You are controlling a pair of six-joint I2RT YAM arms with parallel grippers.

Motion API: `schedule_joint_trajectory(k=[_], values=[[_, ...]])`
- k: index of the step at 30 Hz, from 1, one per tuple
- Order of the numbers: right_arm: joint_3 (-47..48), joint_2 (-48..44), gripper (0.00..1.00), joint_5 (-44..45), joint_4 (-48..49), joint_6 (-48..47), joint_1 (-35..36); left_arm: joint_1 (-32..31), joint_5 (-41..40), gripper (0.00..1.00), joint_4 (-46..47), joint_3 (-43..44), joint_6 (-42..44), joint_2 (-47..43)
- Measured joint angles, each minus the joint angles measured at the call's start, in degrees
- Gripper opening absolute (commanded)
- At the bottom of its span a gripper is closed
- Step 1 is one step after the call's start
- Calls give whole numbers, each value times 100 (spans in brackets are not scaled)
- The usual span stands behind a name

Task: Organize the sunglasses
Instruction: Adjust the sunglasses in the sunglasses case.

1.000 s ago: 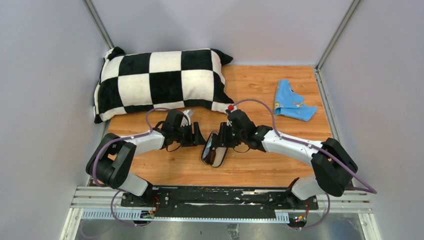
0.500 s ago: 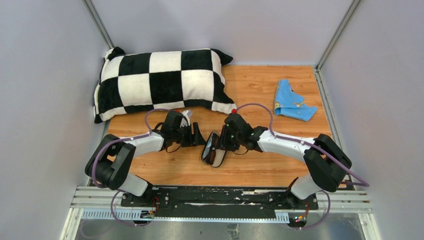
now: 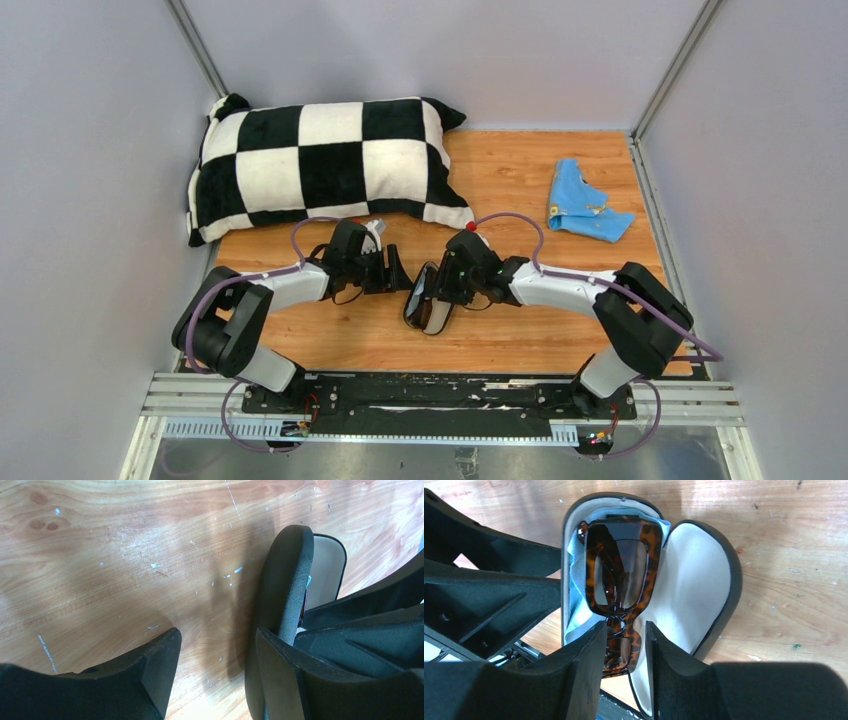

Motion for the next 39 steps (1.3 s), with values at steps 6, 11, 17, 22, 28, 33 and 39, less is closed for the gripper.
schedule_joint_trajectory(k=[6,11,17,22,28,33,39], values=[[-181,31,36,31,282,221,0,0,0,66,-15,2,13,-2],[-234,136,33,-20,520,341,0,0,0,66,-13,0,20,-4],[-247,205,23,-94,629,396,0,0,-2,66,-11,-11,22,-11],[-247,214,17,-98,638,417,0,0,-2,66,17,-35,24,-15],[-247,212,13,-101,640,420,0,0,-2,67,59,-66,24,-33],[-297,184,10,-103,706,431,-4,0,-2,67,74,-76,28,-28],[-378,177,8,-153,855,459,-37,2,11,66,116,-81,63,94]])
